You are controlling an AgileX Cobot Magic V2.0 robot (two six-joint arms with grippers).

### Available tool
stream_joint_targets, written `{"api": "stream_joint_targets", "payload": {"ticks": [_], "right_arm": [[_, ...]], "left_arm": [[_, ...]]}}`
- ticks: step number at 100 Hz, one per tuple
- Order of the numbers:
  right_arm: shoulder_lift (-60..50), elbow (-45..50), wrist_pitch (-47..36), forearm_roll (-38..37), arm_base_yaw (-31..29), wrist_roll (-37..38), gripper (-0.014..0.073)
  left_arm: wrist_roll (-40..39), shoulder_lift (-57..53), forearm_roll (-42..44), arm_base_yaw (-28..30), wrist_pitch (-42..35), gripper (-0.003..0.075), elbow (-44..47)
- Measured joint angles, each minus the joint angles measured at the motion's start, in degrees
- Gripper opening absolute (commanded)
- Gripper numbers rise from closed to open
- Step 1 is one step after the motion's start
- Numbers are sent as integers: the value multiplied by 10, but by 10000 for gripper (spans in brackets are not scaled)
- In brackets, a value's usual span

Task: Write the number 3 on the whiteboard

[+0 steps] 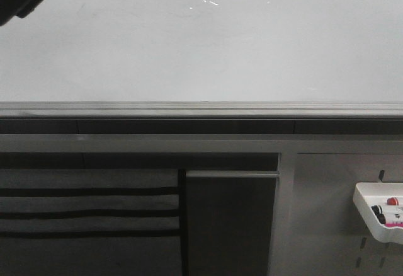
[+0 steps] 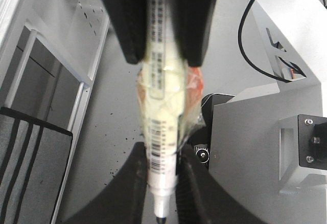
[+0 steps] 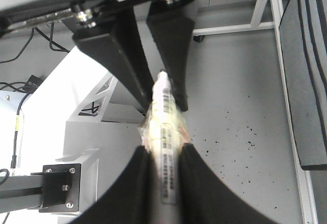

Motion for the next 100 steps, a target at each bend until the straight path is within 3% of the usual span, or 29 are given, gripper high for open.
{"api": "stream_joint_targets", "payload": {"ticks": [10, 30, 39, 67, 85, 100], "right_arm": [[0, 0, -1, 0, 0, 0, -17], [0, 0, -2, 0, 0, 0, -17], [-1, -1, -9, -3, 0, 10, -17], [-60, 25, -32, -58, -46, 125, -16], [-152, 141, -136, -68, -121, 212, -17], [-246, 267, -253, -69, -154, 229, -17]], "left_arm": [[0, 0, 1, 0, -1, 19, 0], [0, 0, 4, 10, -13, 332, 0], [0, -6, 5, 28, -31, 412, 0], [-18, -103, -8, 129, -72, 418, 23], [-20, -188, -40, 181, -95, 418, 98], [-20, -246, -59, 193, -136, 416, 154]]}}
